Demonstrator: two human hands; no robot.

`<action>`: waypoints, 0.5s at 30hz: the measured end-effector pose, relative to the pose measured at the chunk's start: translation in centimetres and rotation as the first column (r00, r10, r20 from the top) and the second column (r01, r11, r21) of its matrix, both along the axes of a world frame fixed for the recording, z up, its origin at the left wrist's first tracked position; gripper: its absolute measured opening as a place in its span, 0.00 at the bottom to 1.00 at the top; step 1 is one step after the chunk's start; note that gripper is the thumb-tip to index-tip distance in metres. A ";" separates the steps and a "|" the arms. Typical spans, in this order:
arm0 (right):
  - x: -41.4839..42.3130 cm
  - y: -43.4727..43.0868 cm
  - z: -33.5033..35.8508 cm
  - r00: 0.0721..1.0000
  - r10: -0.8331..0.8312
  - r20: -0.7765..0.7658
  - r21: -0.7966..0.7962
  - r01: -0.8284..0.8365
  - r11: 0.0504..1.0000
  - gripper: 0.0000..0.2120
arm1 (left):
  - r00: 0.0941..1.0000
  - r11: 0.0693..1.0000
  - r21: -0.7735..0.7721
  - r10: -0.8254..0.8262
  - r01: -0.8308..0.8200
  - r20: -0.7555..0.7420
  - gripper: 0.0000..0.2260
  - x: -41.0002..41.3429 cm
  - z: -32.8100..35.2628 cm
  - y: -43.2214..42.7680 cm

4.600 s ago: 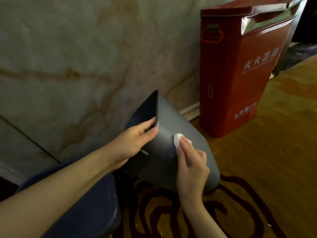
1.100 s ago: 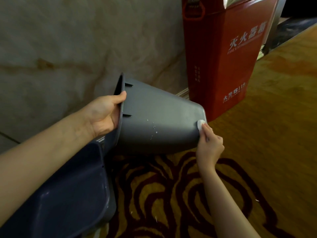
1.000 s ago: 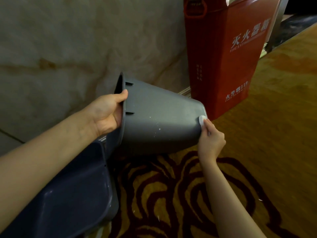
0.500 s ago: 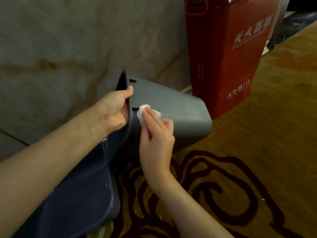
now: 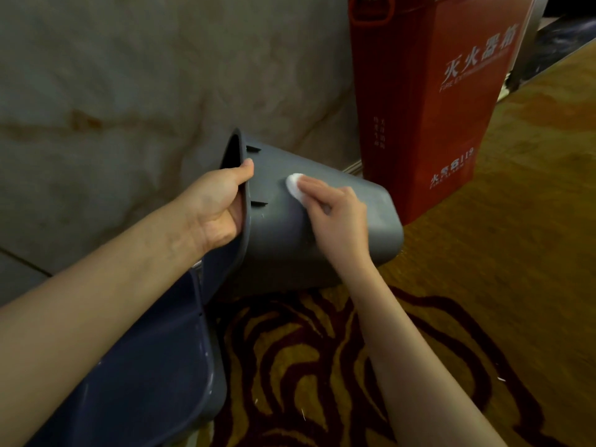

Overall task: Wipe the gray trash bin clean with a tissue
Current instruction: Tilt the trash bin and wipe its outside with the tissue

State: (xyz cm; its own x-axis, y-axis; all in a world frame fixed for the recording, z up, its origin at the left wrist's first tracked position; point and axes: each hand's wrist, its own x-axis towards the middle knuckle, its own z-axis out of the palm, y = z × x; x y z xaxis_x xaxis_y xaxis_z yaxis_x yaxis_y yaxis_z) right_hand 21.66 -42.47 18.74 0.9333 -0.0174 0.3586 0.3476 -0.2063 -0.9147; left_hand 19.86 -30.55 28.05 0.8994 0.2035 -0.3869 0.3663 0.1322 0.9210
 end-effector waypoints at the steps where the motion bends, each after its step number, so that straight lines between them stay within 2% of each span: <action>1: -0.2 0.4 0.5 0.997 0.054 0.050 0.002 -0.054 0.999 0.12 | 1.000 0.999 -0.012 -0.031 0.031 -0.002 0.16 -0.1 0.0 0.2; 4: -0.8 1.5 1.6 0.973 0.158 0.167 0.006 -0.161 0.987 0.12 | 0.993 0.991 -0.062 -0.117 0.117 -0.006 0.19 -0.3 0.0 0.6; 6: -1.7 2.0 1.7 0.965 0.148 0.215 0.001 -0.152 0.988 0.12 | 0.995 0.993 -0.058 -0.101 0.100 -0.012 0.19 -0.2 0.1 0.7; 10: -3.8 1.6 -0.3 0.967 -0.008 0.253 0.005 0.007 1.000 0.13 | 0.999 0.995 -0.088 -0.043 0.041 -0.017 0.16 -0.3 -0.1 0.5; 15: -6.9 1.0 -4.0 0.964 -0.182 0.193 -0.016 0.189 0.982 0.16 | 0.999 0.999 -0.006 0.043 -0.043 -0.001 0.14 -0.3 0.0 0.9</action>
